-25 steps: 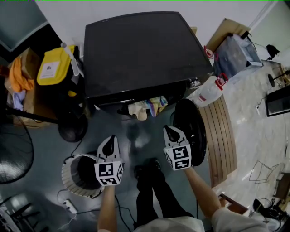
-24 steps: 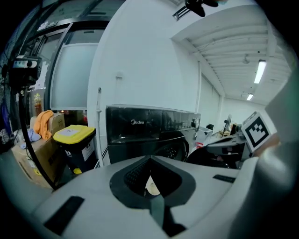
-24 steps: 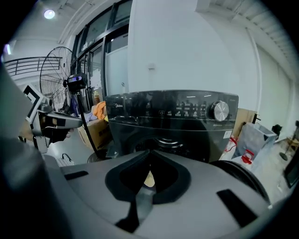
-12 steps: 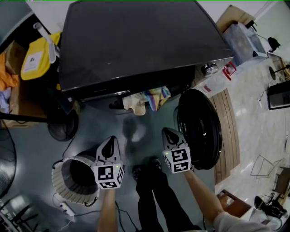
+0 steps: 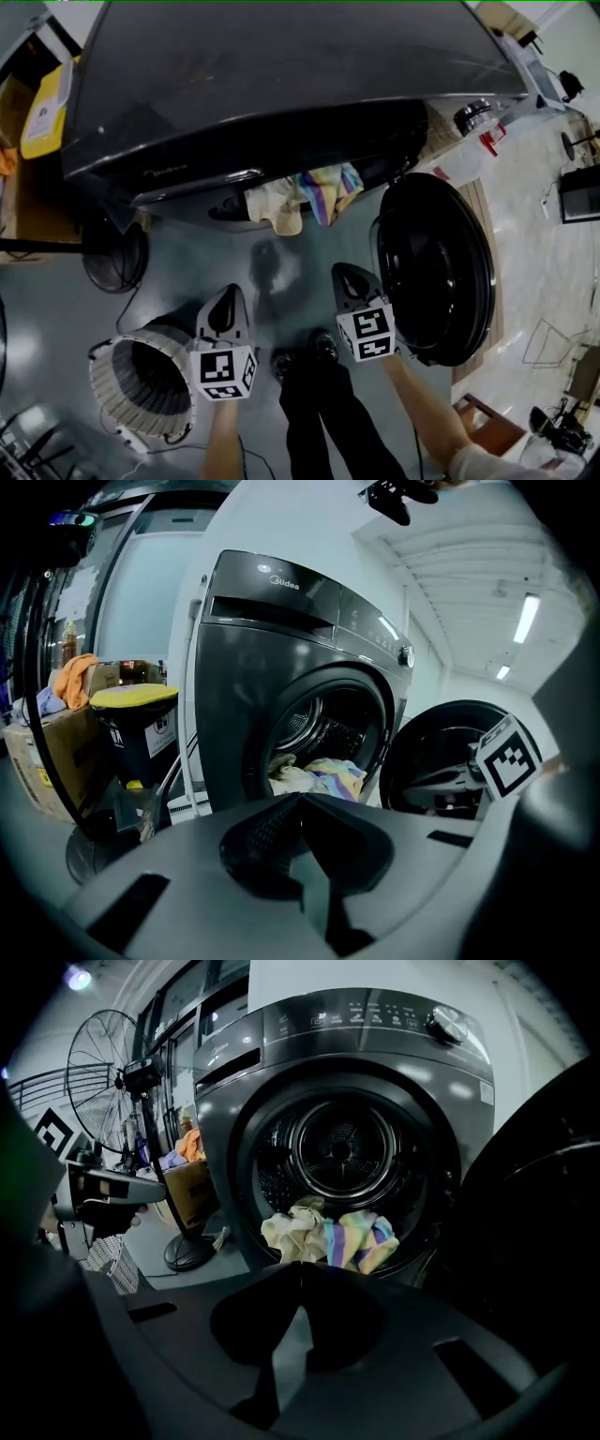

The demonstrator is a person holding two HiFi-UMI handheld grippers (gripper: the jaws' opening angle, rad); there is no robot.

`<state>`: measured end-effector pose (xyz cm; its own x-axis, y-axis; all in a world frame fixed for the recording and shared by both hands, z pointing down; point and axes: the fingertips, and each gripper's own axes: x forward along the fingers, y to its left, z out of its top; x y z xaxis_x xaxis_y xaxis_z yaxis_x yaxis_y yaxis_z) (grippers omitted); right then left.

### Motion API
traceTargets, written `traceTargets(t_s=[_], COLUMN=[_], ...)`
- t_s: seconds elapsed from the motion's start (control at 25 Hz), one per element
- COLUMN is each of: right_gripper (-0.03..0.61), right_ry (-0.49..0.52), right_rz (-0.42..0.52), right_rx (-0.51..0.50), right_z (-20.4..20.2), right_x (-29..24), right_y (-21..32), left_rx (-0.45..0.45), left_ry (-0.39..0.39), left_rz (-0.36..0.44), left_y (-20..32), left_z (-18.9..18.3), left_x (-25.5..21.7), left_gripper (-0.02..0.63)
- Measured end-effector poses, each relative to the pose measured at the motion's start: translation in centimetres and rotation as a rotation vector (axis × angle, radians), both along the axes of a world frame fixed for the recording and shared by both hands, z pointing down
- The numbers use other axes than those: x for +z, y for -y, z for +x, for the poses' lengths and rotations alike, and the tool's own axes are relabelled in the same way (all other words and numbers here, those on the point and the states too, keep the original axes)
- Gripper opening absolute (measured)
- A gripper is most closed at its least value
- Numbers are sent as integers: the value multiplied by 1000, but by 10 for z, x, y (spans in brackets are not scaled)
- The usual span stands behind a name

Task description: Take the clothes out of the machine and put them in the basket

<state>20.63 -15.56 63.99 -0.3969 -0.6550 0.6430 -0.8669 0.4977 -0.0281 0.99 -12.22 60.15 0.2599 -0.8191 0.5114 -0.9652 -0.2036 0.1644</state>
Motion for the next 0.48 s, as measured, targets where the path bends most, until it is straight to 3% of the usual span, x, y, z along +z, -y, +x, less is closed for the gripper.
traceTargets(t_s=[0.48], right_gripper=[23], right_ry=[10], right_rz=[16], right_rx=[-39], right_z=[-26], right_x=[43], right_y=[28], left_rx=[-30], left_ry=[-31], left_rz=[12], left_y=[6], left_z=[0], left_x=[32], left_gripper=[18])
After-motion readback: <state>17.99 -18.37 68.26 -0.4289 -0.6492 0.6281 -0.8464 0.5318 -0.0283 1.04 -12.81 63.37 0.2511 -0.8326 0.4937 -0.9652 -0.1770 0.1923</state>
